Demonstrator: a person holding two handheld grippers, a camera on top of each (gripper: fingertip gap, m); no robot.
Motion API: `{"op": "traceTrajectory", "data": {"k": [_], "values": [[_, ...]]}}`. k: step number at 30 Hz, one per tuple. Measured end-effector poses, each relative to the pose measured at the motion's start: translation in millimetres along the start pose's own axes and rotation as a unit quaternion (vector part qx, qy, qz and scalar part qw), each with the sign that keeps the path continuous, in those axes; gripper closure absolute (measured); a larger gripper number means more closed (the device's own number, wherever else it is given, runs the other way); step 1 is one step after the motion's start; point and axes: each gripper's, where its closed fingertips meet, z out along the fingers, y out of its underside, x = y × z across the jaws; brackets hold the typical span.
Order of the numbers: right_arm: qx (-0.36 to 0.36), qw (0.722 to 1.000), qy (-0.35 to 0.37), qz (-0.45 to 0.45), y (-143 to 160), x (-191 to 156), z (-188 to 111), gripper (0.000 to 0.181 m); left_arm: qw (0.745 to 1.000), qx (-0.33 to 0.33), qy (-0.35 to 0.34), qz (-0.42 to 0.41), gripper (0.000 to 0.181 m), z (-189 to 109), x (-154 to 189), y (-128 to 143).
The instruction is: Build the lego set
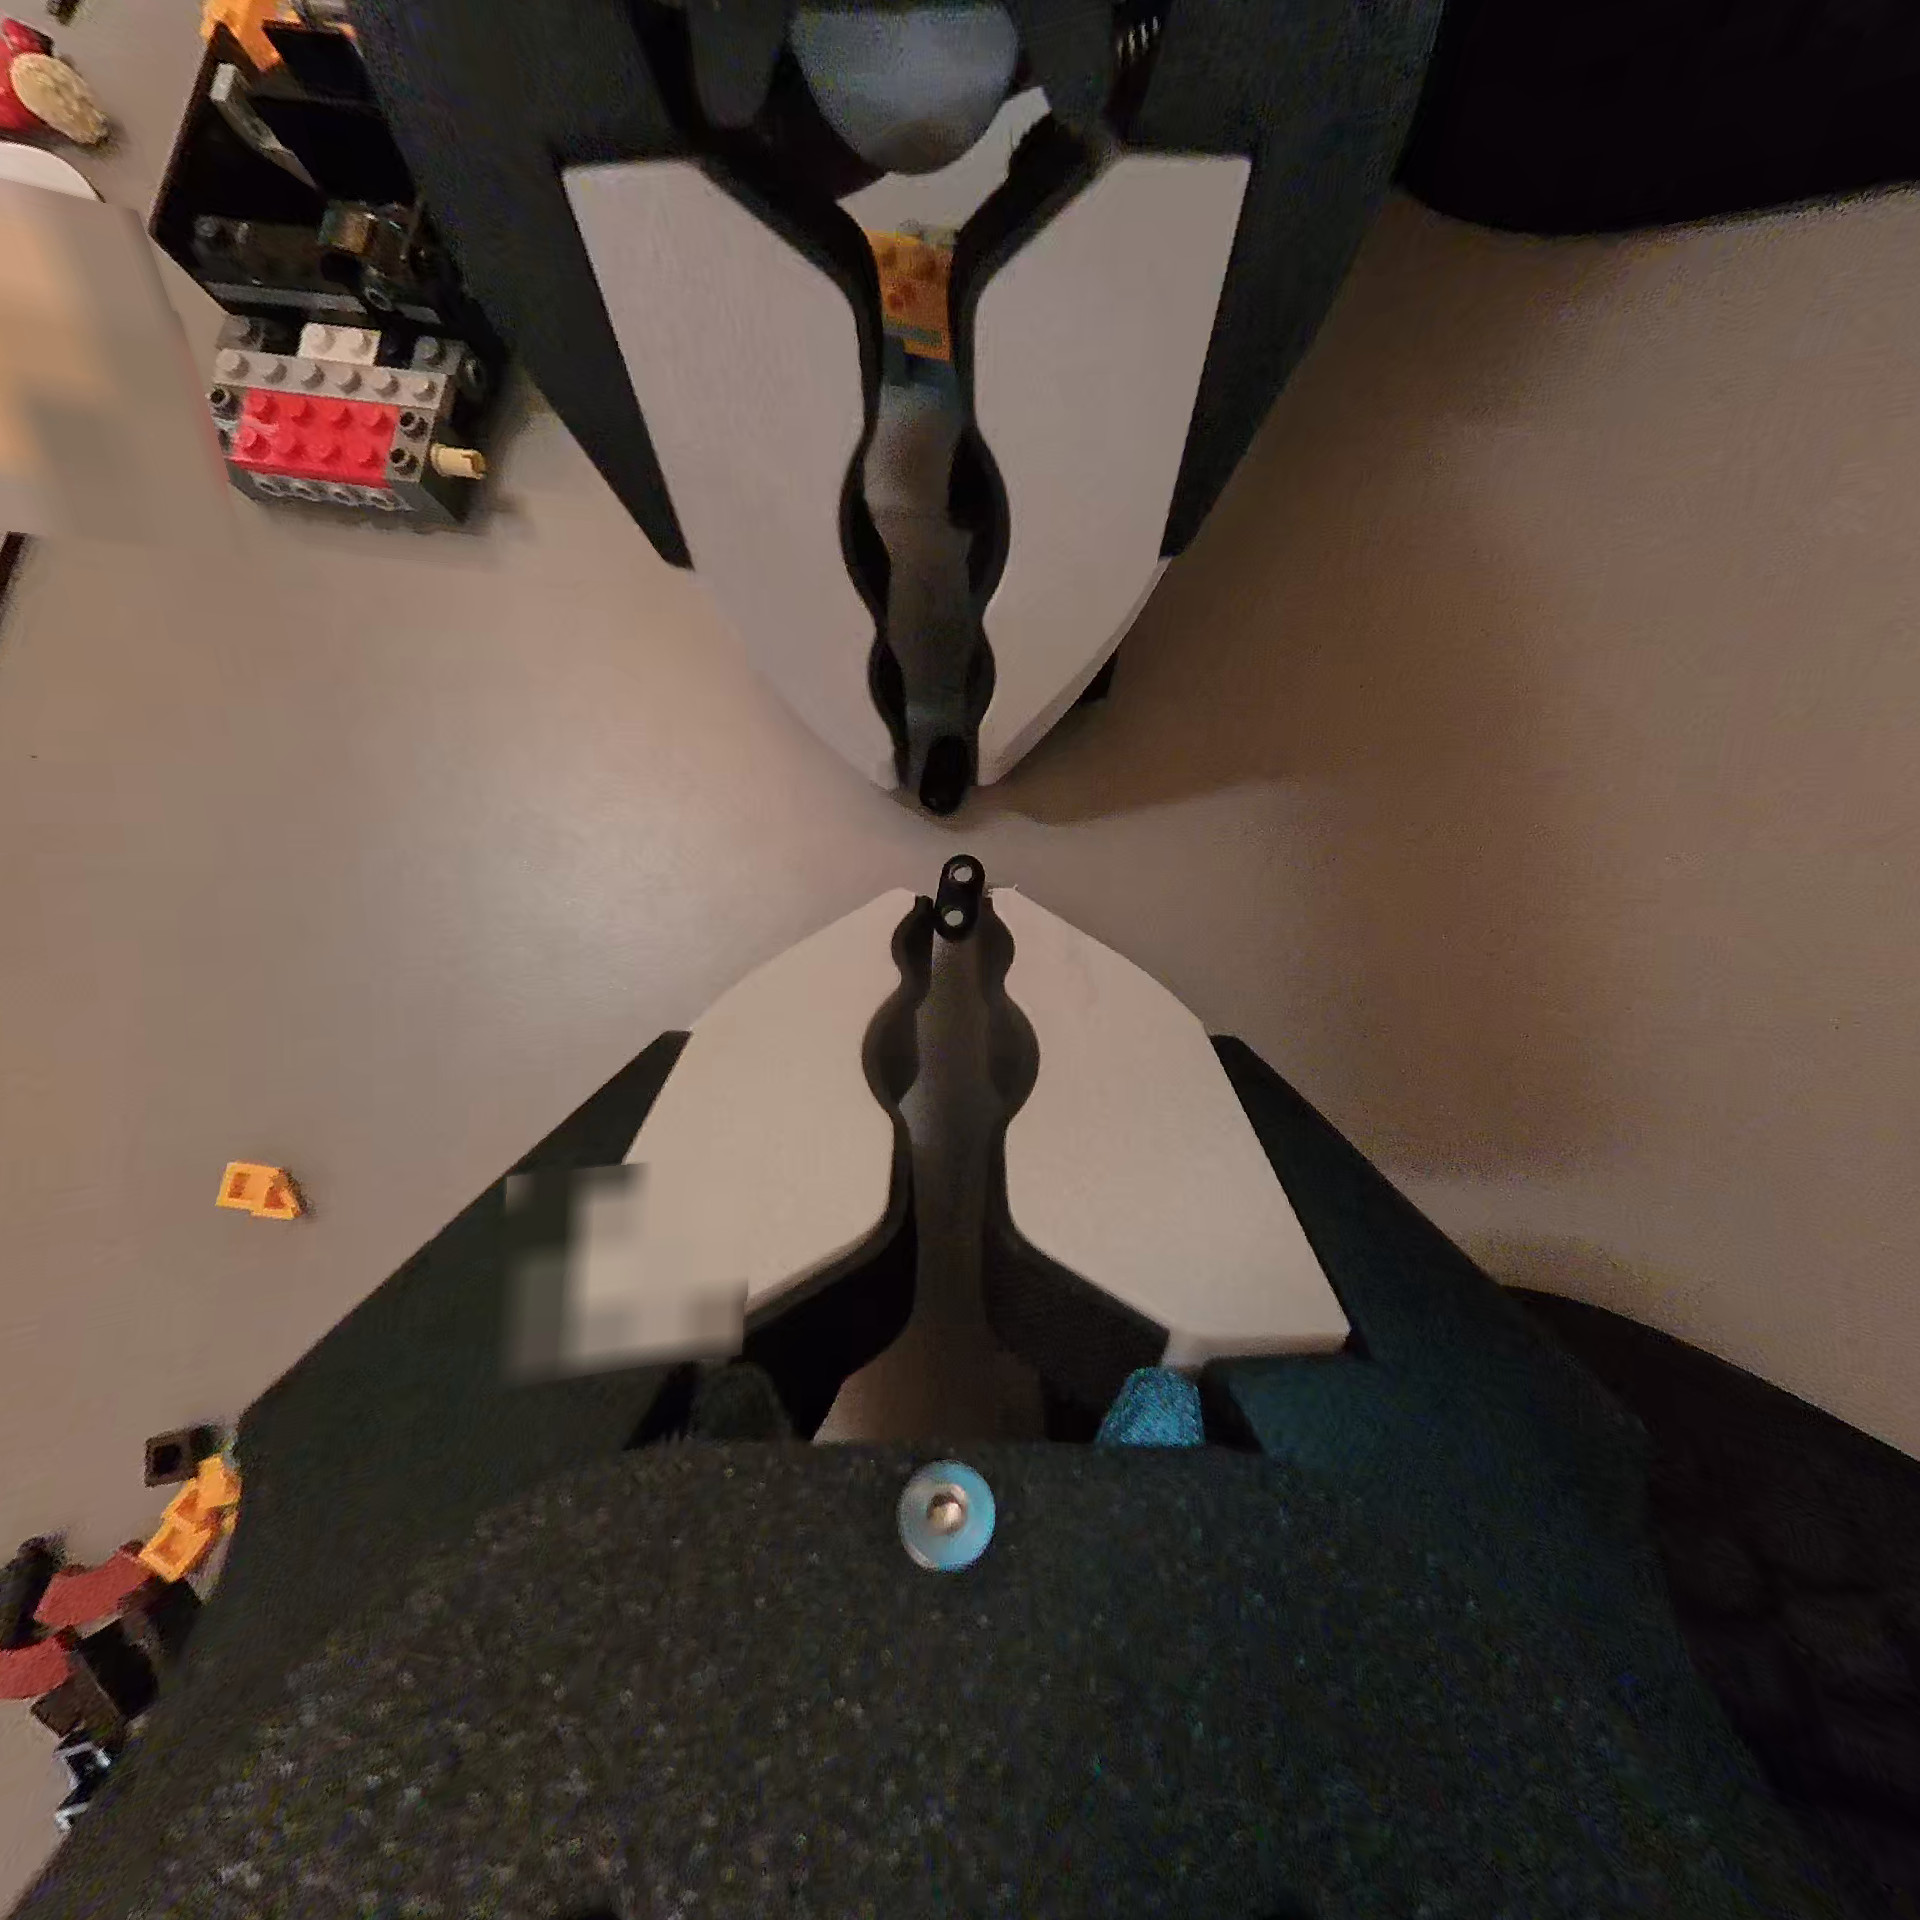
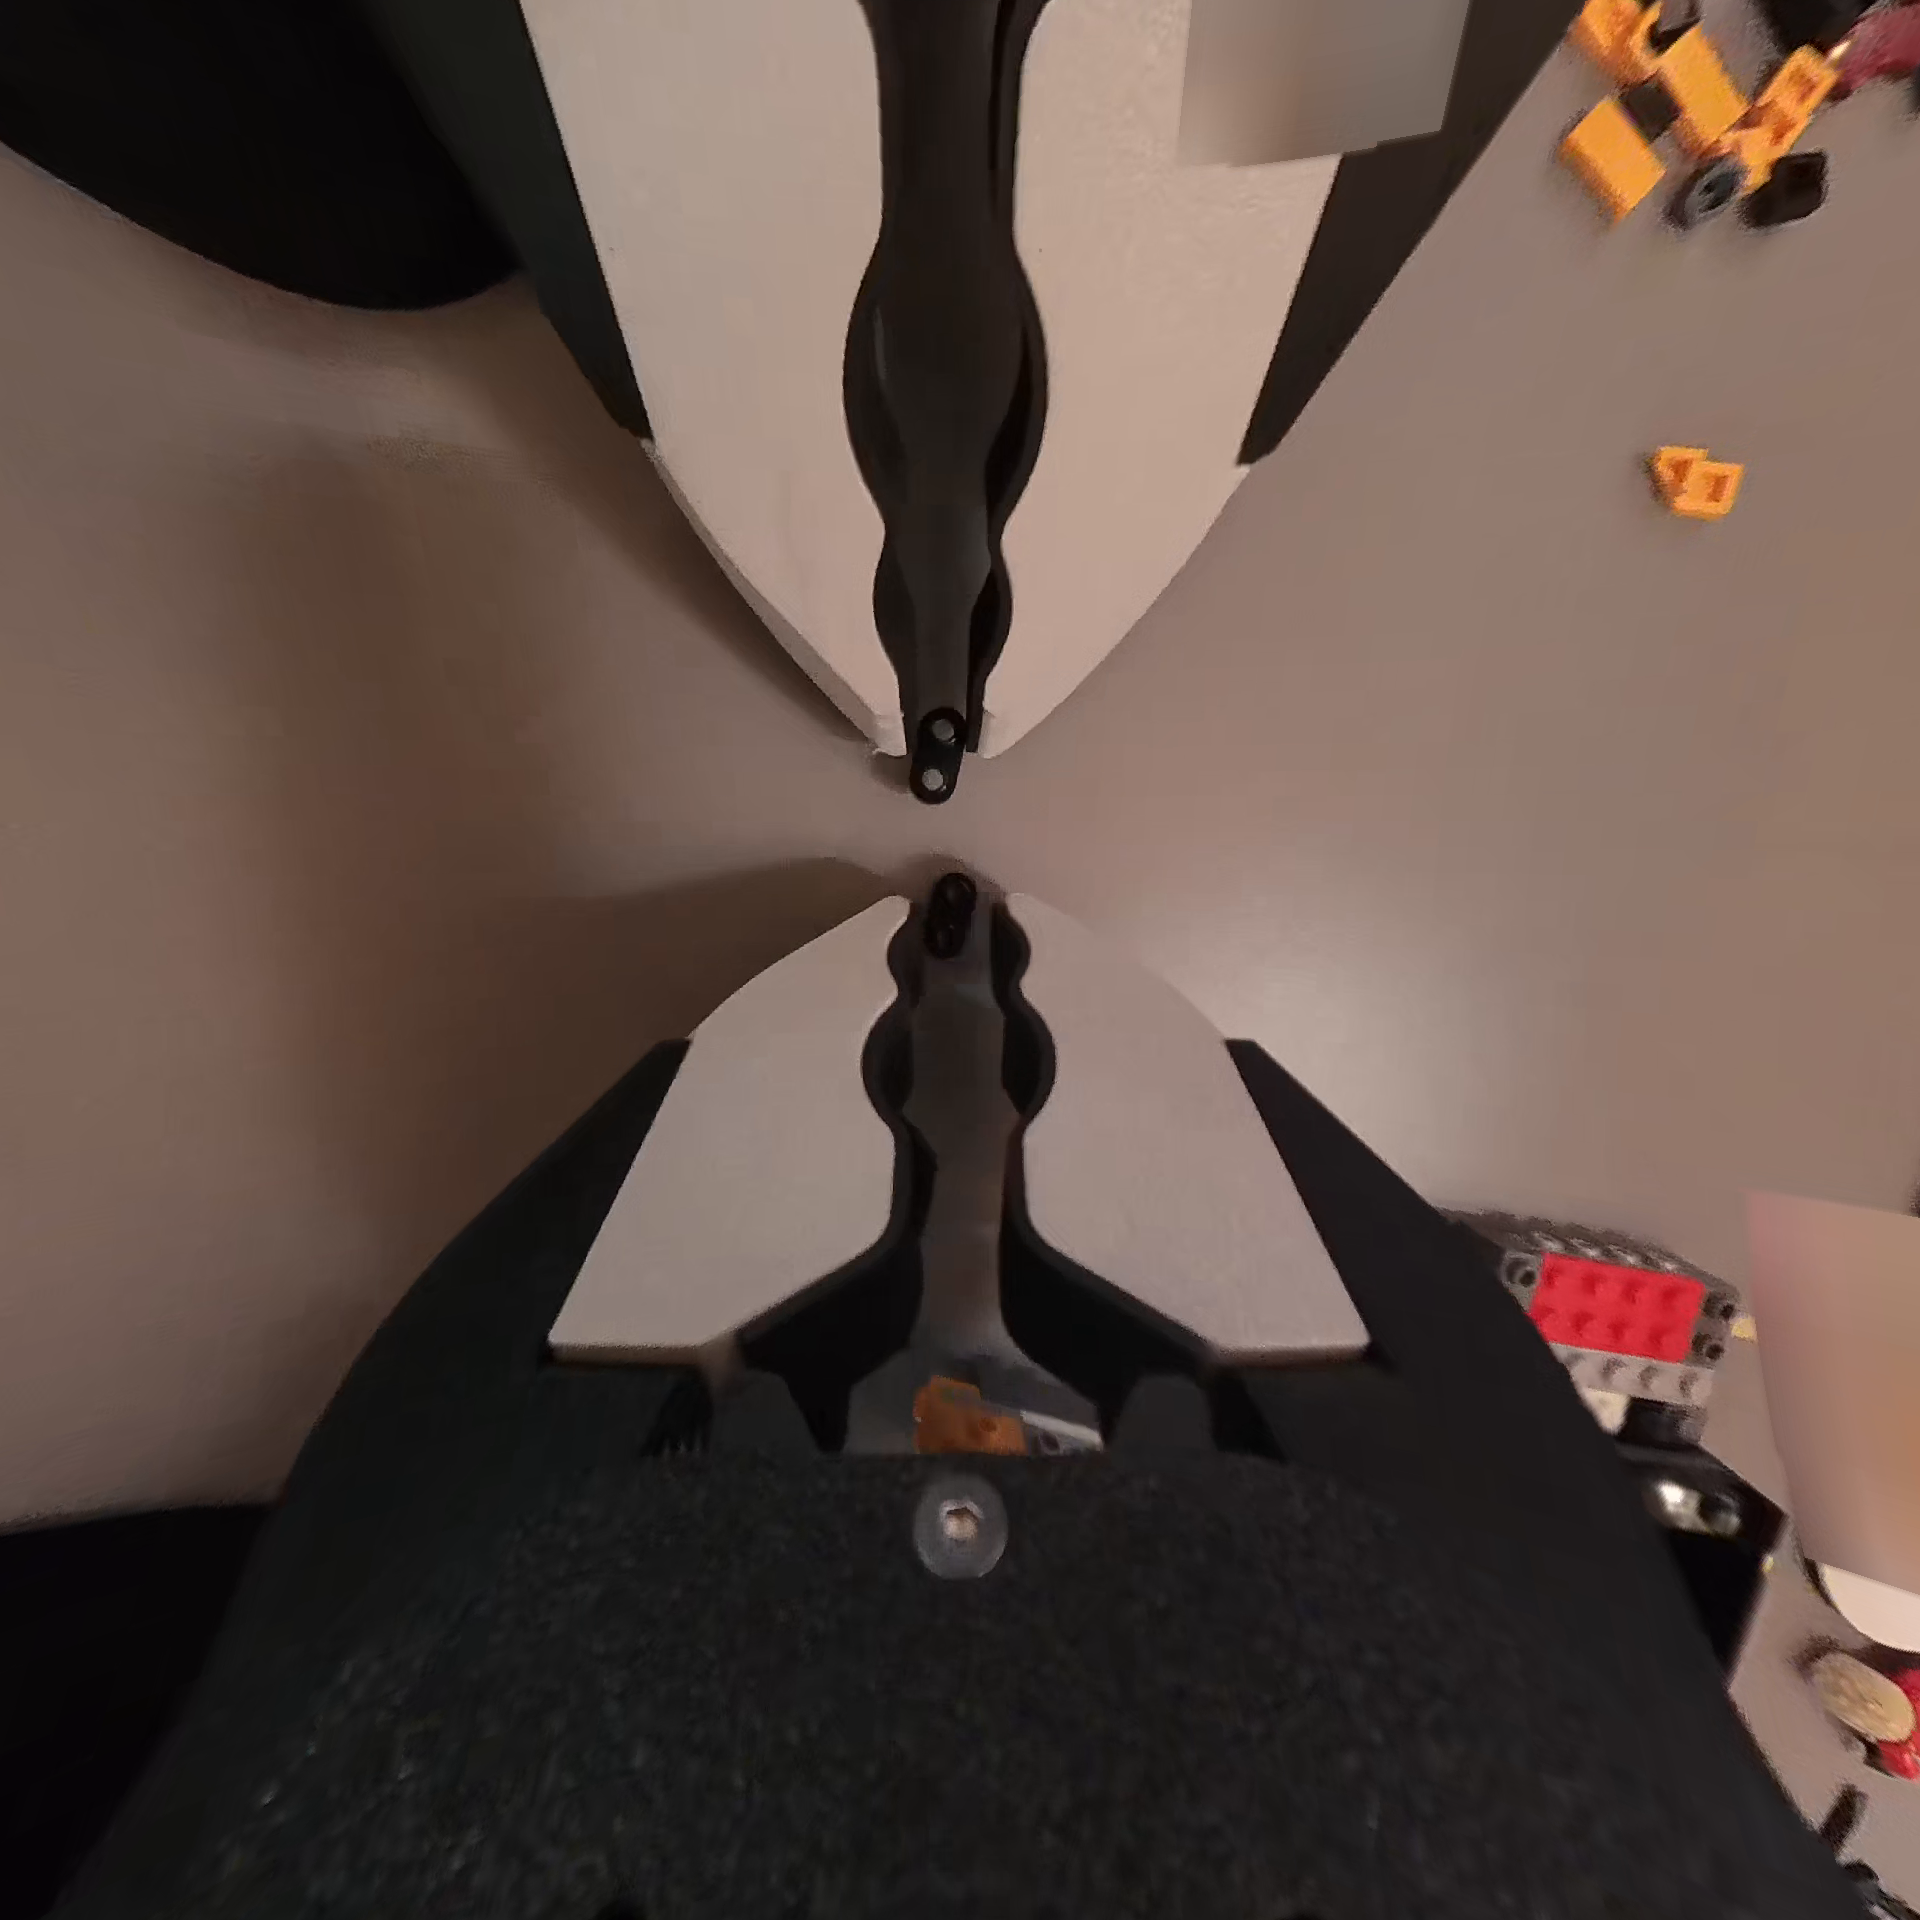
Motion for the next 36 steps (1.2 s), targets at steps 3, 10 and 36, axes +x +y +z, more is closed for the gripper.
{"op": "traceTrajectory", "data": {"k": [3, 10, 36], "values": [[-0.011, 1.0, 0.002, -0.001, 2, 0, 0, 0.174, 1.0, -0.002, -0.003, -0.003, 0.173, 1, -1, 1], [0.043, 0.999, 0.006, 0.018, 23, -5, -48, 0.174, 1.0, 0.012, 0.008, 0.007, 0.17, 9, 6, -5], [0.043, 0.998, 0.015, 0.033, 31, -33, -46, 0.174, 0.998, 0.041, 0.004, 0.053, 0.173, 36, 30, -38]]}}
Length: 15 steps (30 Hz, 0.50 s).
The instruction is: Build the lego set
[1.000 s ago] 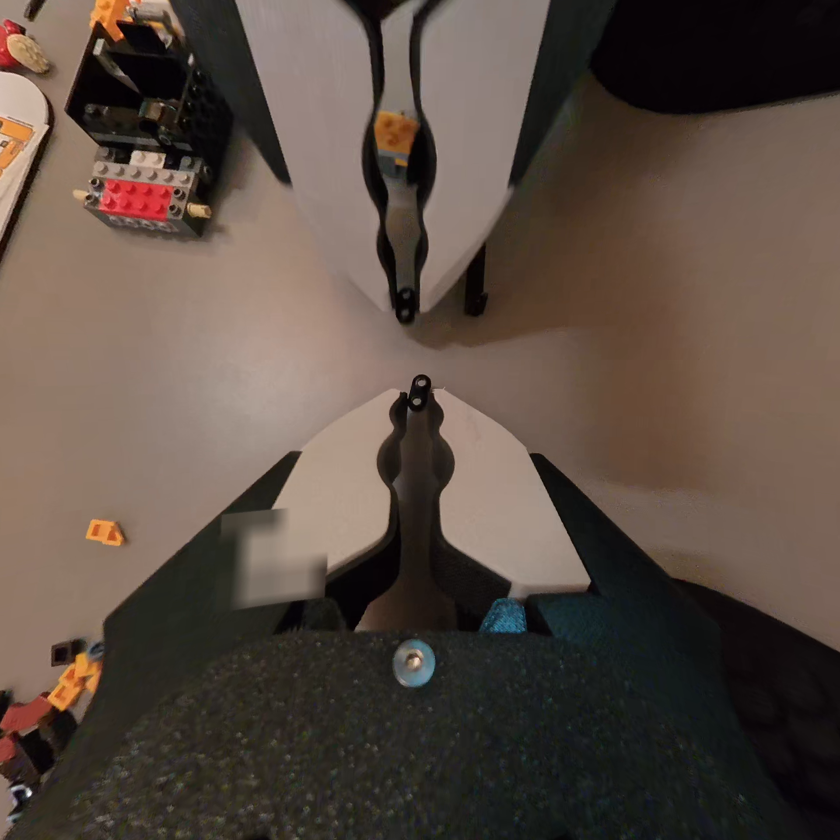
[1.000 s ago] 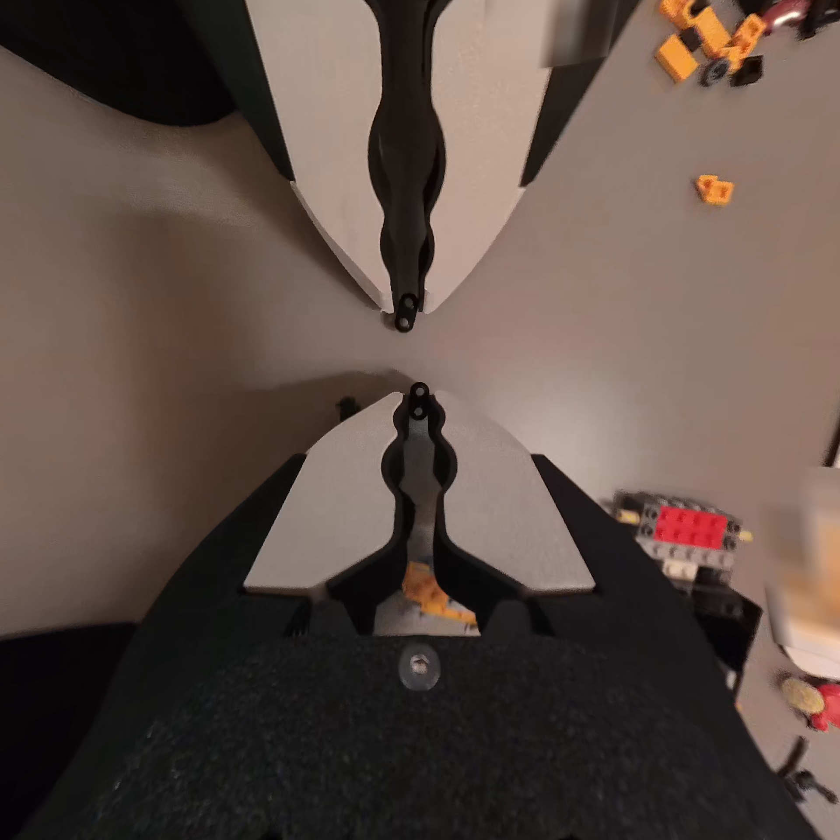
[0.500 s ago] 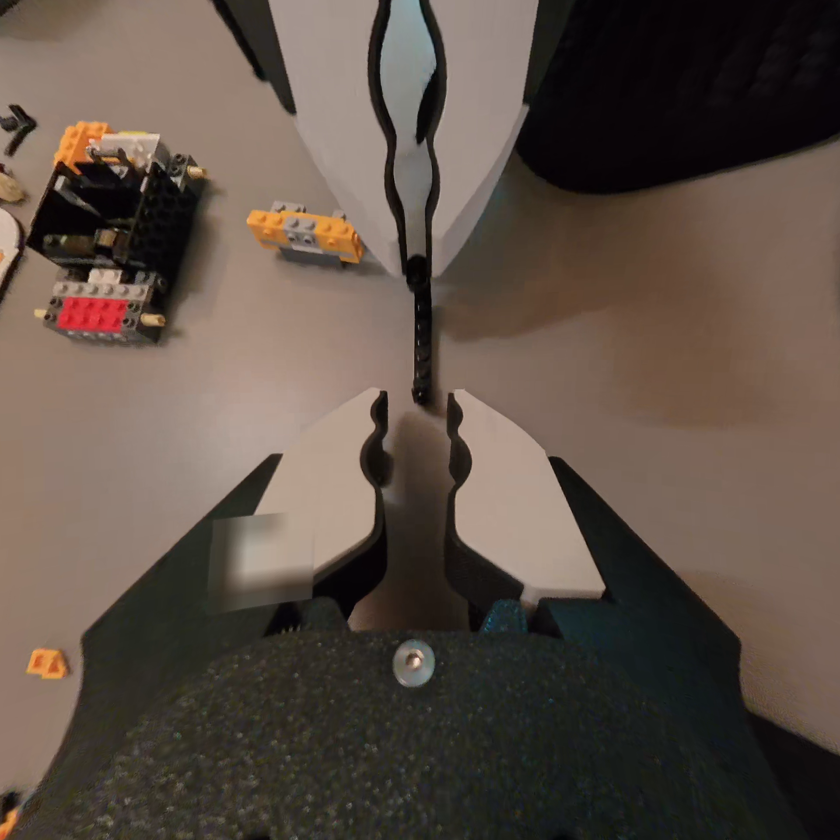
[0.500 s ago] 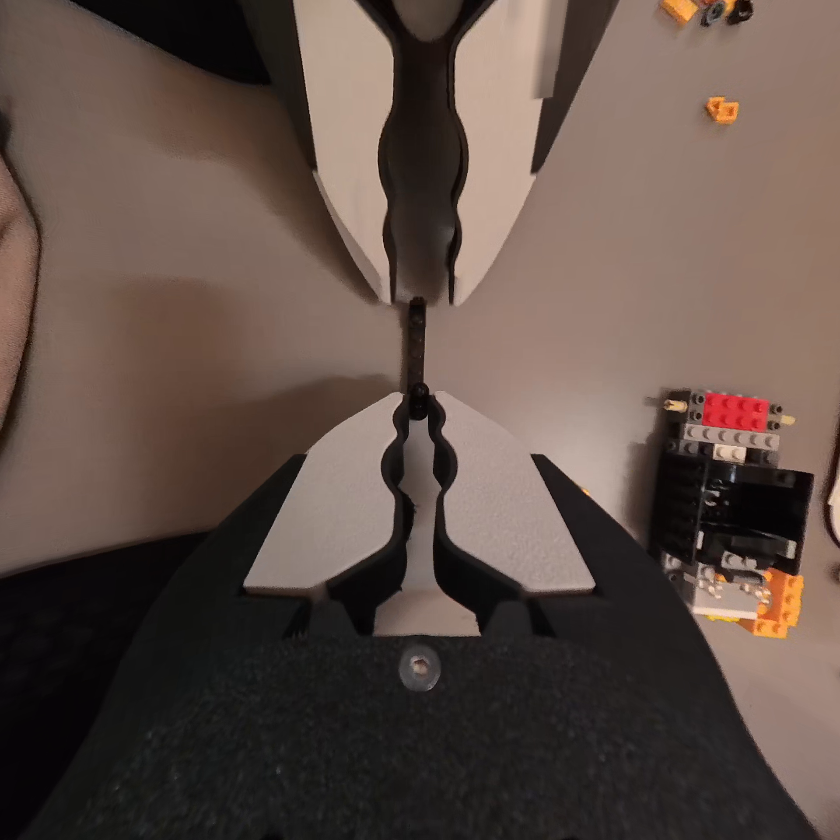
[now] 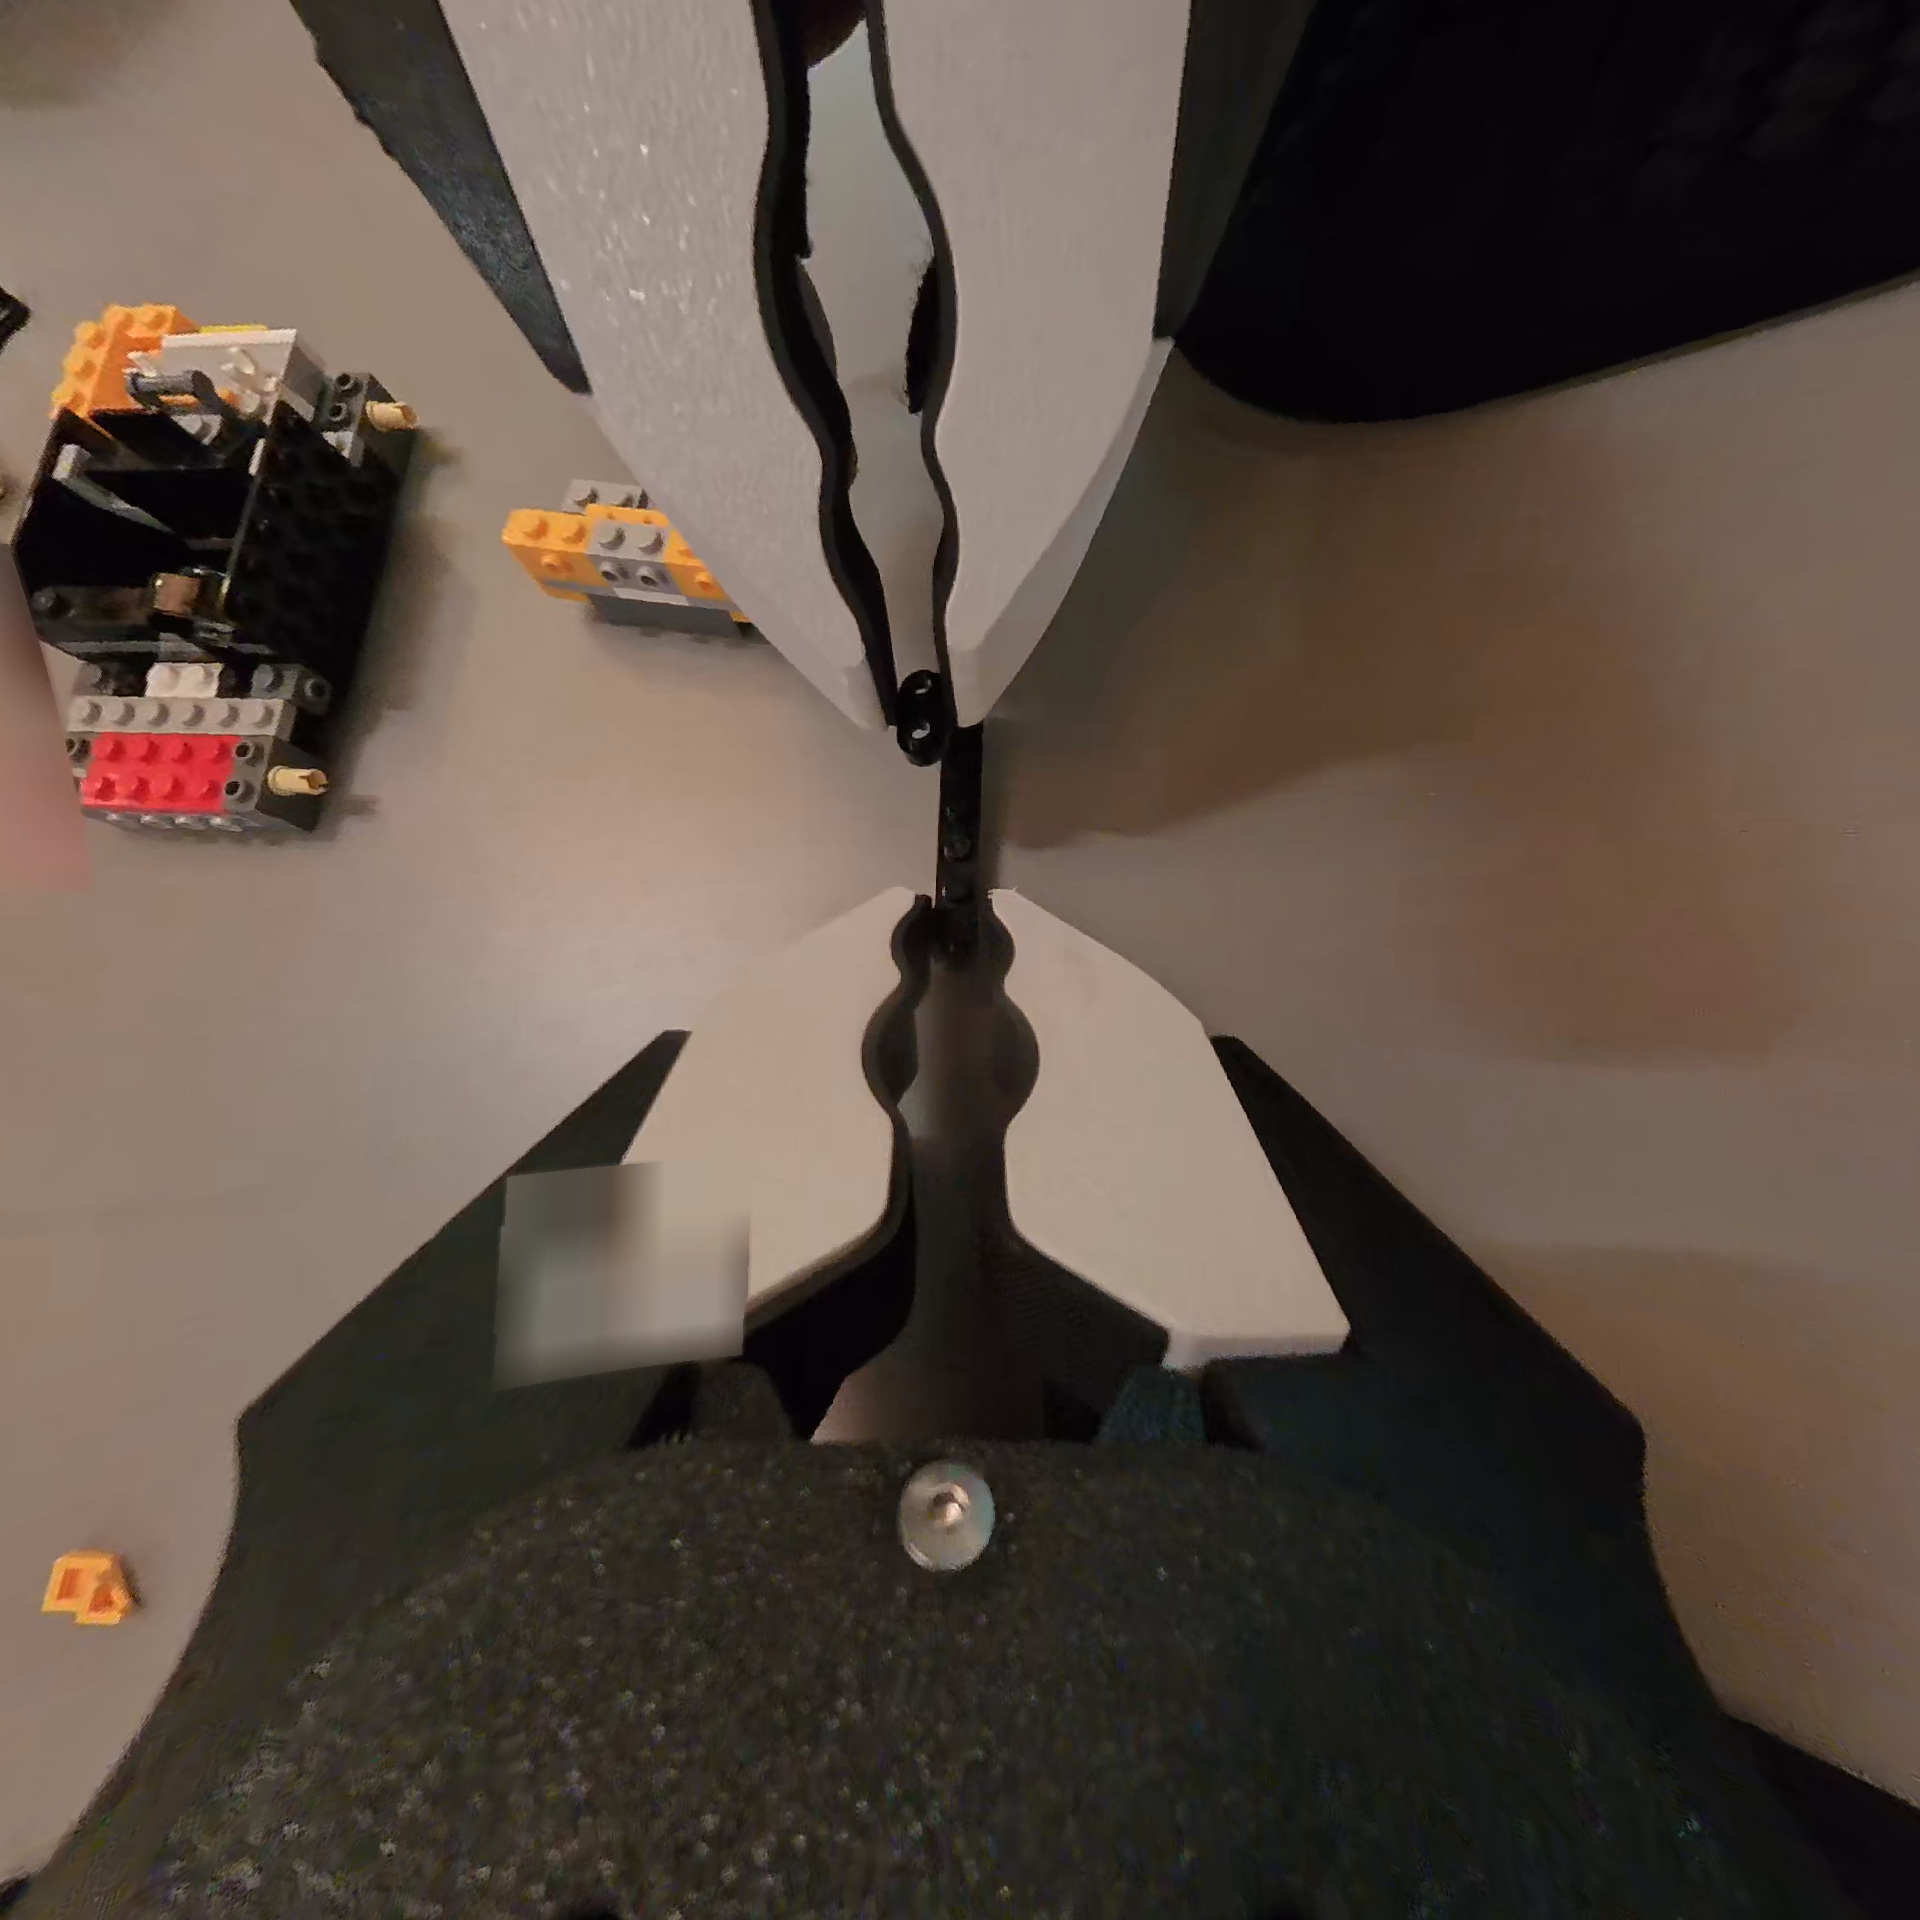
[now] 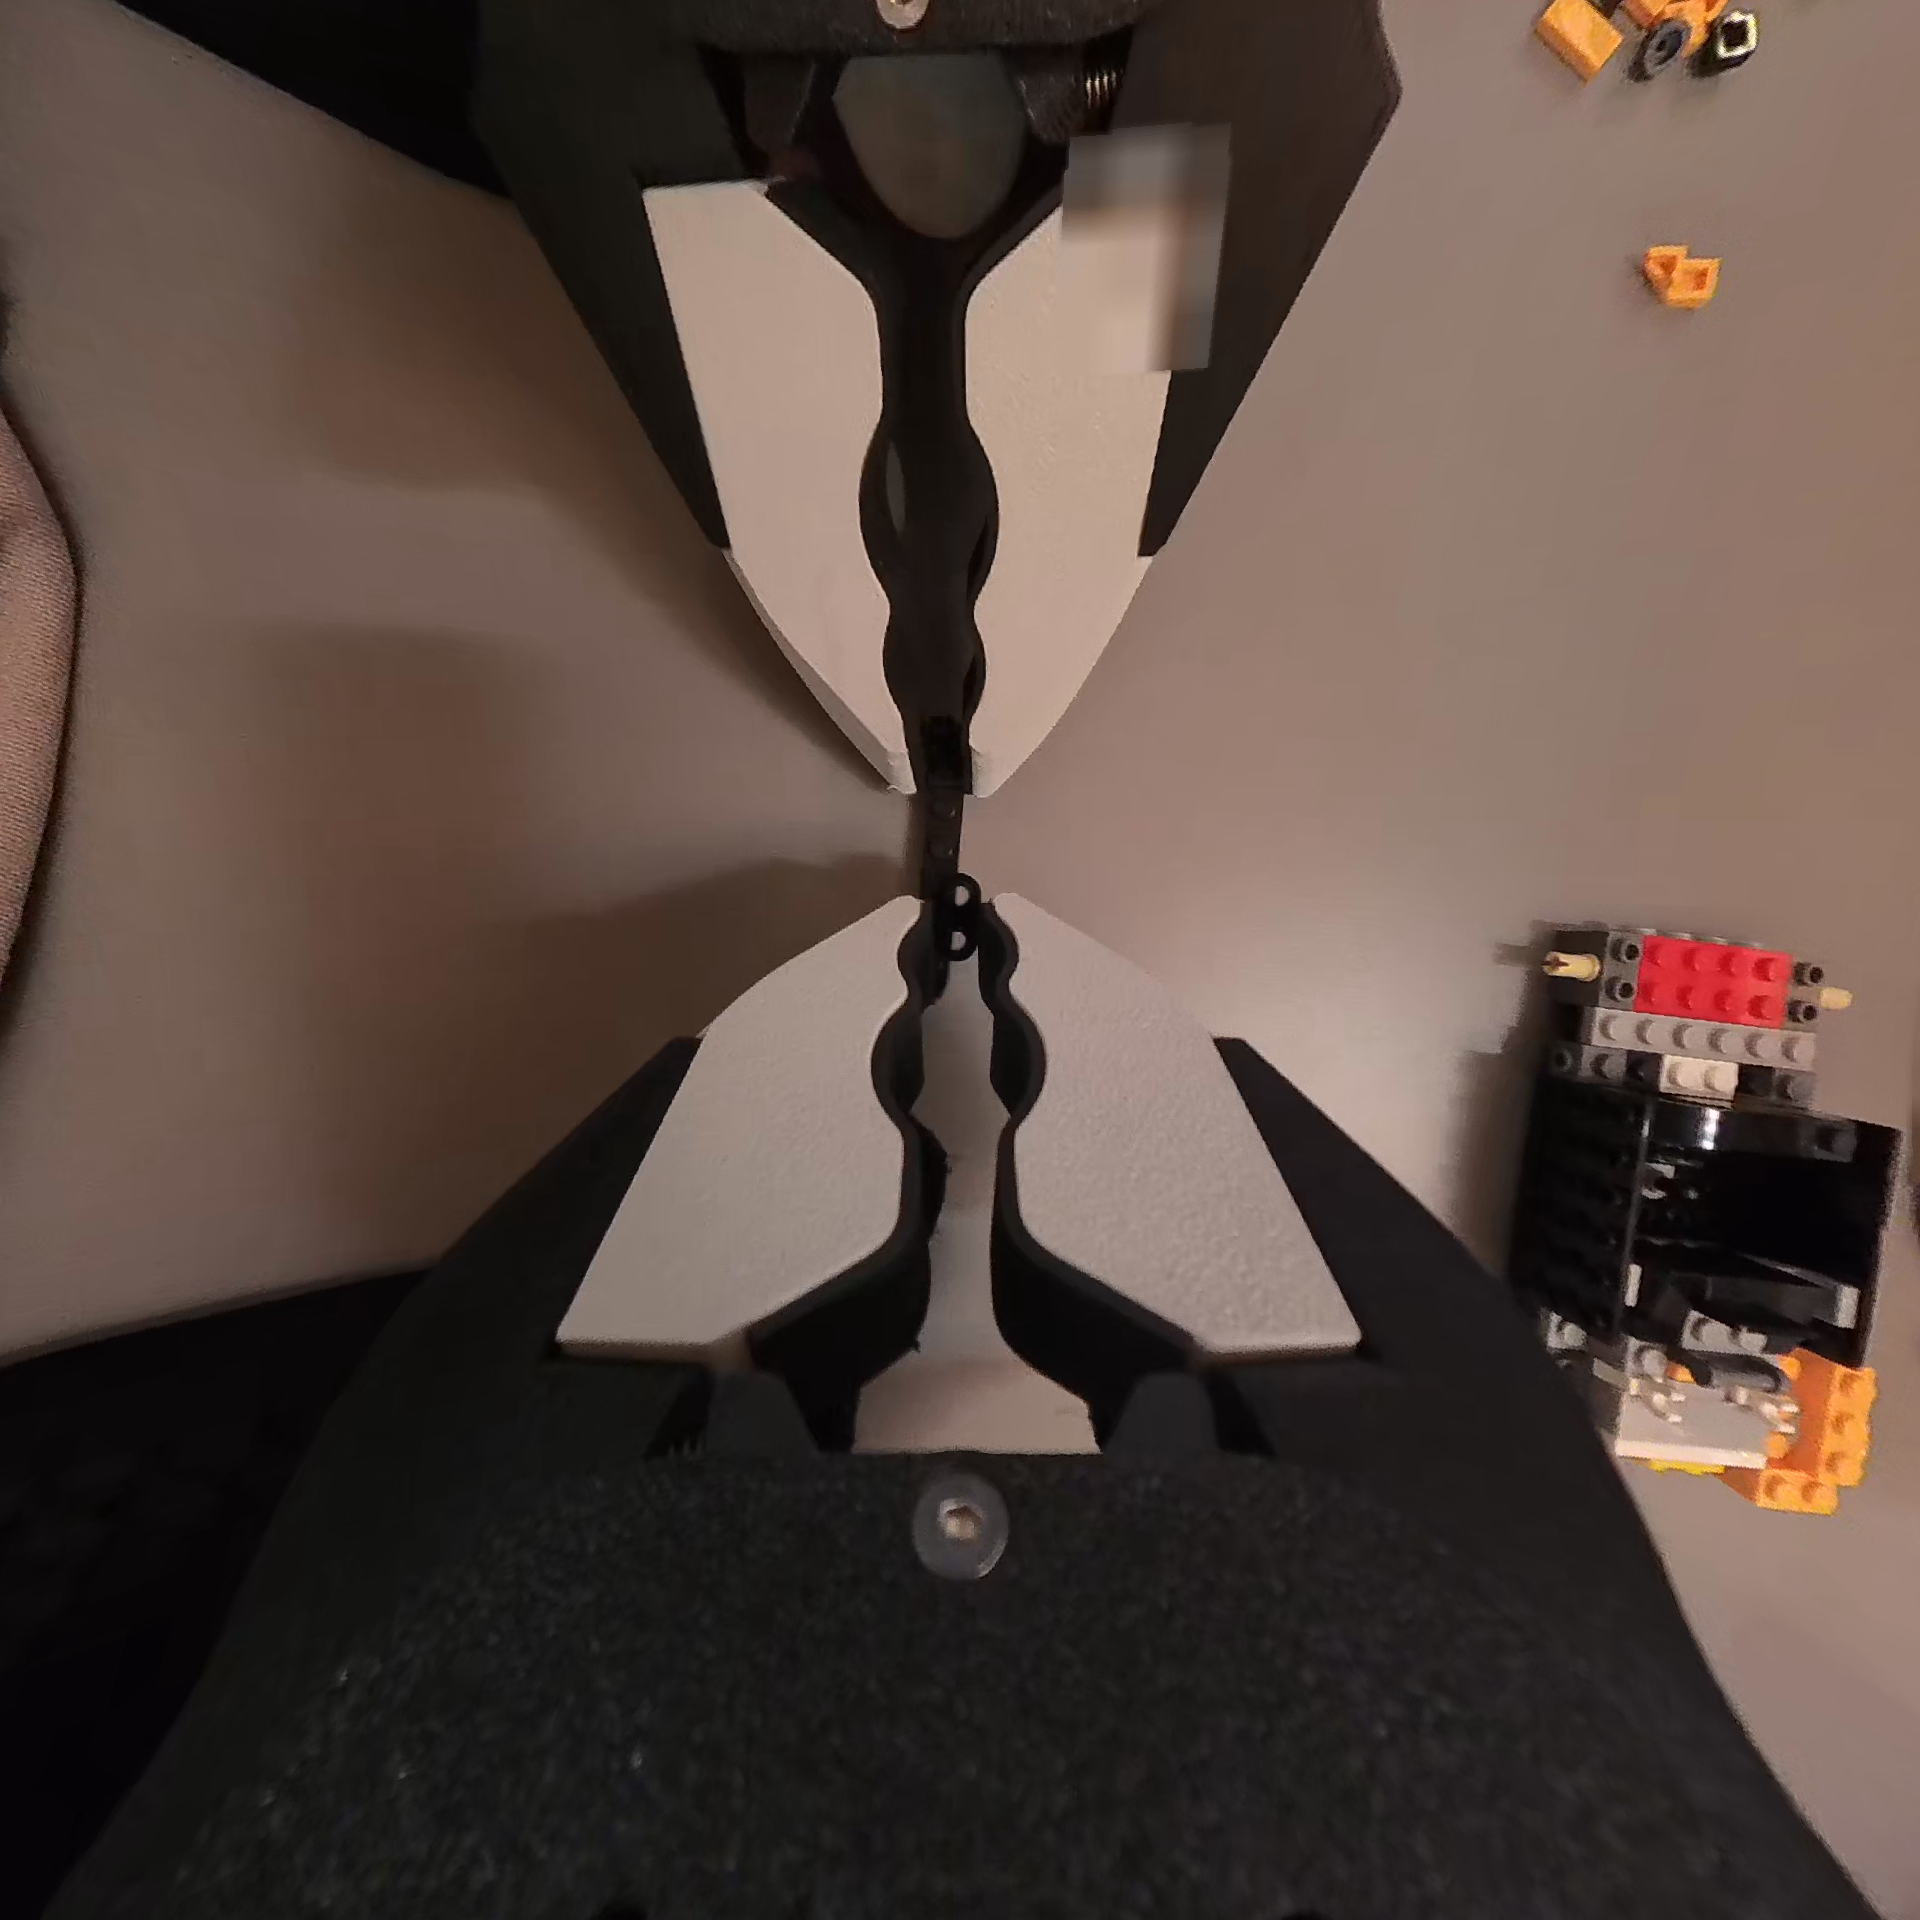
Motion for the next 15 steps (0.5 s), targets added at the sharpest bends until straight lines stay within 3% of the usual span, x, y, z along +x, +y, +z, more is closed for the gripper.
{"op": "traceTrajectory", "data": {"k": [15], "values": [[-0.001, 1.0, -0.001, -0.001, 0, -3, -1, 0.174, 0.999, -0.012, 0.03, -0.001, 0.173, 0, 12, 0]]}}
